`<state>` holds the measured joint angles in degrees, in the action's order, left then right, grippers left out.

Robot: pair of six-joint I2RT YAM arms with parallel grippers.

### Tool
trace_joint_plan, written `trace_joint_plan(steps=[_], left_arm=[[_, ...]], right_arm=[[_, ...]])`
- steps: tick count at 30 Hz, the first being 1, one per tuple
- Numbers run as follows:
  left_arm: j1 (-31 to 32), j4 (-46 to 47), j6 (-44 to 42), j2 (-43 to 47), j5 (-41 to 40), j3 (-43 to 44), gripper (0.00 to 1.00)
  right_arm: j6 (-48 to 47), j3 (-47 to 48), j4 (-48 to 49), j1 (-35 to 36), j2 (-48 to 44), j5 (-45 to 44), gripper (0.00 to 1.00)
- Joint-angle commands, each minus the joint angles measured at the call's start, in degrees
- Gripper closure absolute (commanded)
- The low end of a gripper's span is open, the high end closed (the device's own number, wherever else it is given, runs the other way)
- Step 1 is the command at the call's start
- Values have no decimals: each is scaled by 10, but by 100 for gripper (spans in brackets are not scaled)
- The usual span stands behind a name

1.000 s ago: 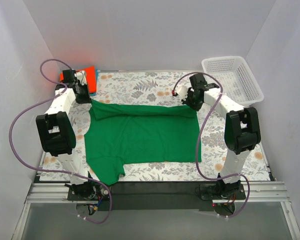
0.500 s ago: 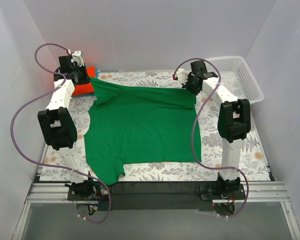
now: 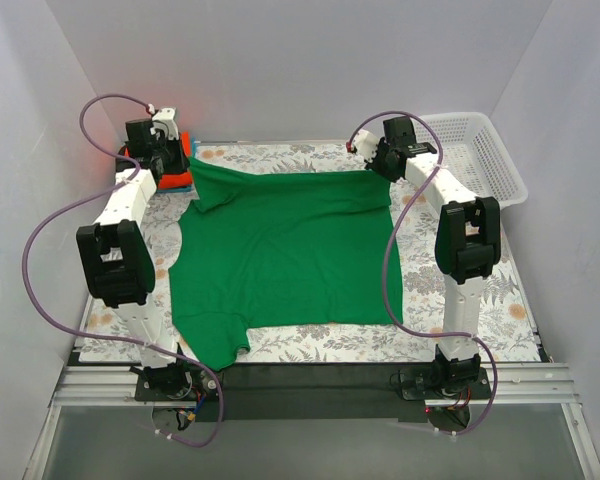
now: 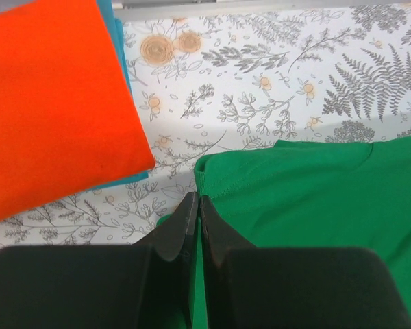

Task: Fold and stack the t-shirts
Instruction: Fold the tshirt

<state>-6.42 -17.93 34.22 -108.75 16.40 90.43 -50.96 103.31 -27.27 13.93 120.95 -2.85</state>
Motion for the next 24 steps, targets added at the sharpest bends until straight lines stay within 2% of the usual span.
trace_joint_plan(steps=[1,8,24], left_arm=[[4,36,-39,70,28,-8,100],[34,28,-107,125,14,-72,100],[34,-25,-156,234,-24,-207,100]], right_arm=[[-5,4,26,-4,-8,-5,99],[-12,-28,27,-4,-31,9,99],[-34,-107,27,-5,-78,24,99]])
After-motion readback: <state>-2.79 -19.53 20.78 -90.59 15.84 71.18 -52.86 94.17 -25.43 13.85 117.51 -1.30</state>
